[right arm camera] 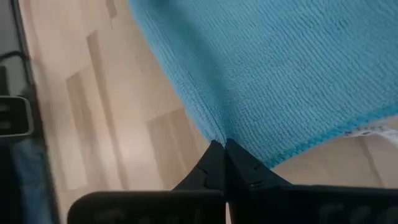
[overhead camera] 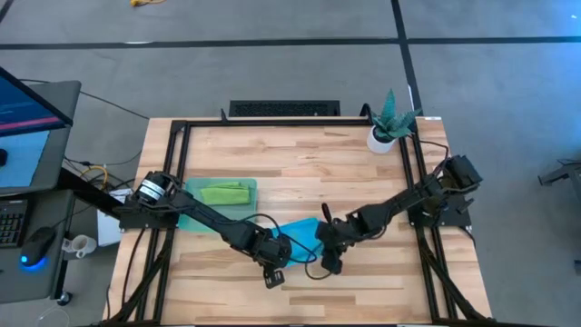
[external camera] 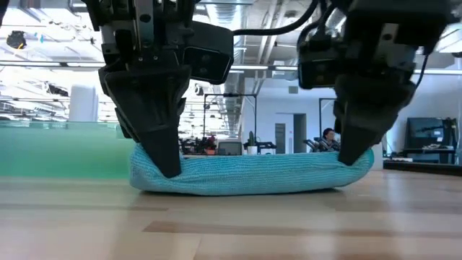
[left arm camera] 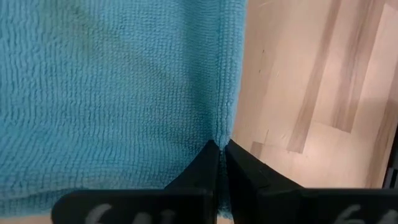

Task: Roll microfiber towels into tight, uniform cylinder then place into a basket
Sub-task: Roll the blue towel

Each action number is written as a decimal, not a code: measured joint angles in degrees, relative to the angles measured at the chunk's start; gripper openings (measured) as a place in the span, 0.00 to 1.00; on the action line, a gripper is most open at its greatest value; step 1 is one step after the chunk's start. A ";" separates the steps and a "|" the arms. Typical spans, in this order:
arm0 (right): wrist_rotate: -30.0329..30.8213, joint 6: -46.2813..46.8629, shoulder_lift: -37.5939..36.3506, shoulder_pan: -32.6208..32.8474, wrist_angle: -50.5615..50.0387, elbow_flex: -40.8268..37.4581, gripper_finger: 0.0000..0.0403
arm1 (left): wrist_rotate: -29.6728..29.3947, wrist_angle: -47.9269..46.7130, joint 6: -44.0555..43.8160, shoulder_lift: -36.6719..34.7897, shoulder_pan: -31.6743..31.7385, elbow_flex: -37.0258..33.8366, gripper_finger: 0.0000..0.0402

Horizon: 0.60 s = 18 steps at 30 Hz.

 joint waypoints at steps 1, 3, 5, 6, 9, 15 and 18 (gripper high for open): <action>-1.61 0.26 0.00 -0.88 0.00 0.00 0.03 | 0.00 0.02 0.52 -0.02 0.00 0.00 0.02; -4.48 0.80 0.00 -2.55 0.07 0.00 0.03 | 0.00 0.02 1.15 -0.02 0.00 0.00 0.02; -6.90 0.94 0.00 -4.20 0.03 0.00 0.03 | 0.00 0.04 2.16 -0.02 0.00 0.02 0.02; -8.01 0.96 0.00 -4.98 0.05 0.00 0.03 | 0.00 0.06 2.47 -0.02 0.00 0.00 0.02; -10.70 0.98 -0.02 -7.32 0.10 0.00 0.03 | 0.00 0.10 3.40 -0.02 0.00 0.01 0.02; -14.22 2.79 -0.02 -12.13 0.24 0.00 0.03 | -0.25 0.25 4.64 -0.02 0.00 0.02 0.02; -15.38 3.09 -0.04 -14.44 0.24 0.00 0.03 | -0.56 0.39 4.93 -0.04 0.00 0.04 0.02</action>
